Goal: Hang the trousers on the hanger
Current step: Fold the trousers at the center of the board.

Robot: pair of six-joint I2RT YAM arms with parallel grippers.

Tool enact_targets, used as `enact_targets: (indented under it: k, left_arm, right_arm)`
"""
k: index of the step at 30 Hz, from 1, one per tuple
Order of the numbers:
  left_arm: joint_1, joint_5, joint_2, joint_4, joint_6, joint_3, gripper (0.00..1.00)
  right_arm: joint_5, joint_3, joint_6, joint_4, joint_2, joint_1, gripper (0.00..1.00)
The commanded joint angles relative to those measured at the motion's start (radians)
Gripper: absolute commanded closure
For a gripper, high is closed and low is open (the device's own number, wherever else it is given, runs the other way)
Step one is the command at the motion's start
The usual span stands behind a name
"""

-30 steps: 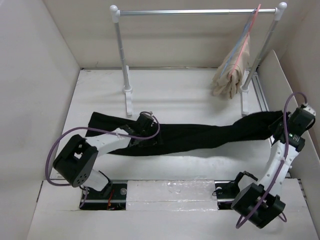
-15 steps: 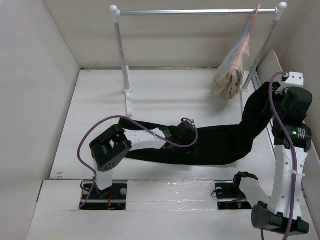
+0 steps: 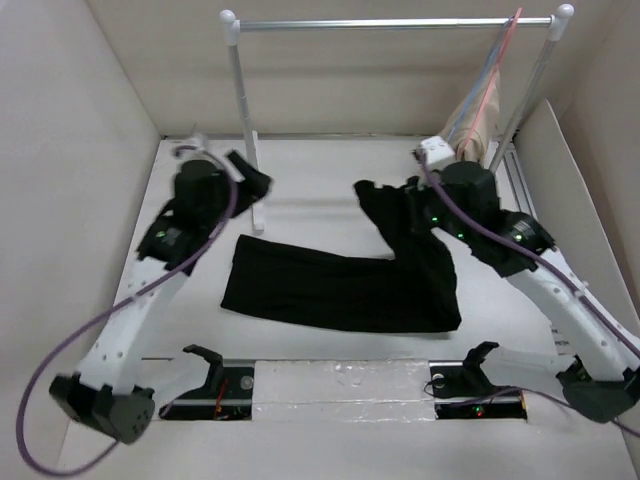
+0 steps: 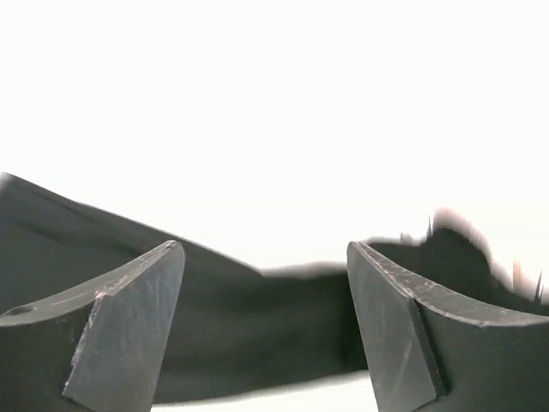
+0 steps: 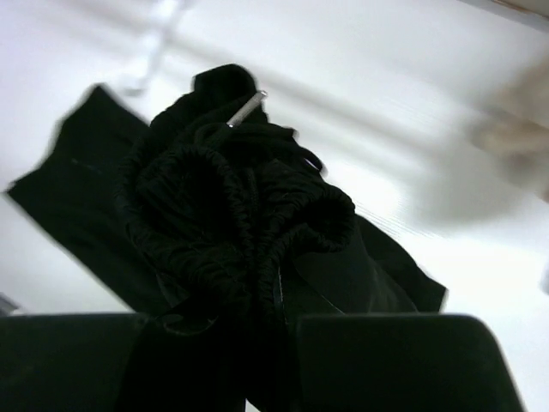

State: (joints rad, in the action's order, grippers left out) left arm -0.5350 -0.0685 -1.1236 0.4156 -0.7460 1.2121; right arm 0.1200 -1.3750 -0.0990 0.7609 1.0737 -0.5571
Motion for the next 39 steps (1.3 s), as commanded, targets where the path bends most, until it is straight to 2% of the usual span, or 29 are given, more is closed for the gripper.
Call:
enact_targets:
  k: [1, 2, 3, 6, 8, 9, 10, 11, 12, 14, 15, 16, 18, 19, 22, 23, 25, 26, 27, 28, 29, 30, 31, 33, 34, 35, 39]
  left_arm:
    - [0.266, 0.06, 0.091, 0.103, 0.103, -0.034, 0.27]
    - [0.349, 0.125, 0.096, 0.1, 0.144, -0.048, 0.27]
    - [0.483, 0.191, 0.105, 0.1, 0.16, -0.049, 0.27]
    - [0.575, 0.191, 0.081, 0.089, 0.203, -0.042, 0.27]
    - [0.599, 0.211, 0.064, 0.086, 0.214, -0.025, 0.27]
    - [0.599, 0.191, 0.055, 0.089, 0.214, -0.017, 0.27]
    - [0.599, 0.179, 0.053, 0.094, 0.214, -0.007, 0.27]
    - [0.599, 0.167, 0.051, 0.095, 0.217, 0.007, 0.26]
    - [0.599, 0.127, 0.05, 0.1, 0.218, 0.013, 0.26]
    - [0.599, 0.087, 0.047, 0.107, 0.217, 0.03, 0.25]
    - [0.599, 0.046, 0.042, 0.111, 0.22, 0.03, 0.24]
    - [0.599, 0.039, 0.039, 0.117, 0.223, 0.03, 0.25]
    - [0.599, 0.023, 0.03, 0.138, 0.227, 0.014, 0.24]
    - [0.599, 0.019, 0.03, 0.141, 0.231, -0.002, 0.24]
    - [0.599, 0.03, 0.031, 0.129, 0.244, -0.103, 0.24]
    - [0.599, 0.041, 0.031, 0.127, 0.258, -0.158, 0.24]
    - [0.583, 0.128, 0.028, 0.095, 0.28, -0.215, 0.27]
    - [0.557, 0.137, 0.03, 0.092, 0.277, -0.253, 0.28]
    - [0.479, 0.134, 0.042, 0.074, 0.275, -0.273, 0.29]
    - [0.436, 0.133, 0.047, 0.063, 0.267, -0.287, 0.29]
    - [0.39, 0.139, 0.053, 0.049, 0.258, -0.311, 0.3]
    - [0.344, 0.133, 0.044, 0.031, 0.245, -0.316, 0.31]
    - [0.251, 0.127, 0.029, 0.026, 0.238, -0.321, 0.32]
    - [0.172, 0.116, -0.033, 0.012, 0.231, -0.325, 0.37]
    - [0.118, 0.133, -0.077, -0.006, 0.226, -0.332, 0.39]
    - [0.1, 0.15, -0.077, -0.006, 0.226, -0.338, 0.39]
    - [0.089, 0.167, -0.18, -0.112, 0.215, -0.396, 0.4]
  right_arm:
    - [0.16, -0.088, -0.102, -0.142, 0.063, -0.214, 1.0]
    - [0.17, -0.101, -0.125, -0.161, 0.127, -0.252, 1.0]
    - [0.17, -0.111, -0.133, -0.179, 0.164, -0.285, 1.0]
    - [0.187, -0.177, -0.163, -0.242, 0.337, -0.407, 1.0]
    - [0.19, -0.222, -0.171, -0.285, 0.435, -0.488, 1.0]
    - [0.179, -0.266, -0.171, -0.299, 0.536, -0.512, 0.97]
    - [0.137, -0.294, -0.174, -0.299, 0.586, -0.533, 0.89]
    - [0.121, -0.315, -0.179, -0.307, 0.635, -0.558, 0.62]
    - [0.103, -0.347, -0.179, -0.339, 0.682, -0.602, 0.49]
    - [-0.078, -0.404, -0.163, -0.339, 0.823, -0.627, 0.23]
    - [-0.112, -0.436, -0.162, -0.292, 0.862, -0.645, 0.18]
    - [-0.112, -0.5, -0.16, -0.249, 0.912, -0.655, 0.05]
    - [-0.1, -0.535, -0.124, -0.184, 0.911, -0.655, 0.0]
    - [-0.083, -0.489, -0.119, -0.19, 0.854, -0.655, 0.0]
    - [-0.076, -0.33, -0.122, -0.277, 0.708, -0.597, 0.0]
    - [-0.075, -0.215, -0.122, -0.299, 0.606, -0.58, 0.04]
    - [-0.072, -0.106, -0.123, -0.324, 0.505, -0.543, 0.17]
    - [-0.062, -0.002, -0.123, -0.324, 0.412, -0.511, 0.41]
    - [-0.056, 0.054, -0.122, -0.324, 0.369, -0.494, 0.57]
    - [-0.042, 0.101, -0.12, -0.312, 0.327, -0.475, 0.83]
    - [-0.037, 0.152, -0.129, -0.298, 0.292, -0.434, 0.94]
    - [-0.039, 0.248, -0.13, -0.276, 0.226, -0.408, 1.0]
    - [-0.04, 0.298, -0.133, -0.267, 0.194, -0.382, 1.0]
    - [-0.065, 0.426, -0.134, -0.25, 0.131, -0.283, 1.0]
    - [-0.092, 0.486, -0.127, -0.252, 0.035, -0.217, 1.0]
    - [-0.103, 0.487, -0.117, -0.252, 0.034, -0.216, 1.0]
    - [-0.216, 0.453, -0.038, -0.207, -0.064, -0.069, 0.98]
